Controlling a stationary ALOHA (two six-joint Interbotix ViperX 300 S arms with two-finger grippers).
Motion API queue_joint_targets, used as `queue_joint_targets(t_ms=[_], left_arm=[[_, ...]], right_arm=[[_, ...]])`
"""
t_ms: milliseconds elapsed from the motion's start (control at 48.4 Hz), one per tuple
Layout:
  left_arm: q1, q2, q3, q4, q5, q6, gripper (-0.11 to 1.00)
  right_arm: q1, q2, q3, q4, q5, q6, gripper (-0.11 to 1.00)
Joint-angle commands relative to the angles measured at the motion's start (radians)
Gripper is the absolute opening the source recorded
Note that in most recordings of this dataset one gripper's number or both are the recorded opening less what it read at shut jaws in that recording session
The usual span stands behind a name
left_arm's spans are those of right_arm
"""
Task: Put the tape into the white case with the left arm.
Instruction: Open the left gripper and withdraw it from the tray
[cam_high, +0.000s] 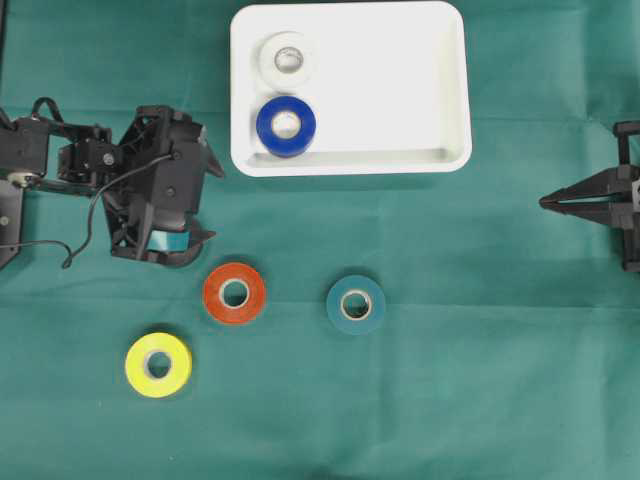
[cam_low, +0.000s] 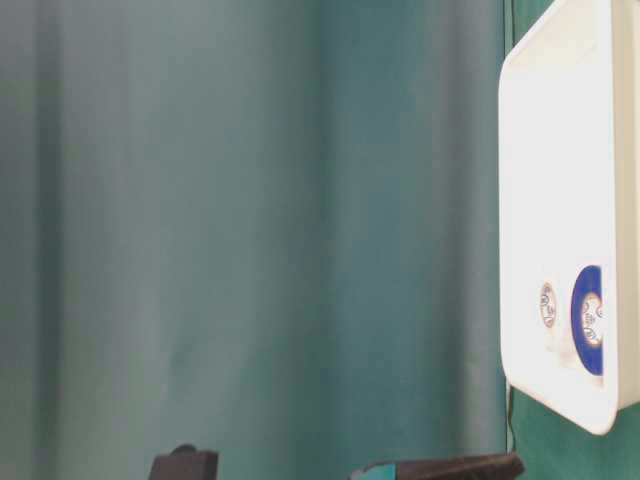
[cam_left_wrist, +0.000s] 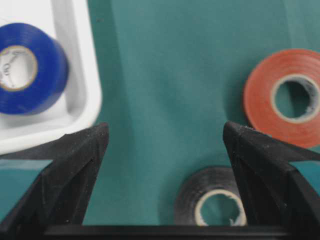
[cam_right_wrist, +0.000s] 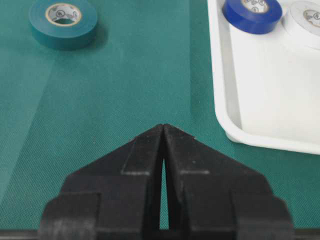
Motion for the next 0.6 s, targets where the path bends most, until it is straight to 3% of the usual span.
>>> queue_joint_targets(t_ms=[0,579], left_arm=[[-0.012,-0.035,-0.003,-0.003,-0.003,-0.002,0.92],[-0.014,-0.256,0.166,-0.003,-0.009,0.000,0.92]], right_arm=[[-0.002,0.009,-0.011,0.000,-0.011,0.002,-0.09],[-0.002,0.009,-0.012,-0.002,-0.011,0.002,-0.09]])
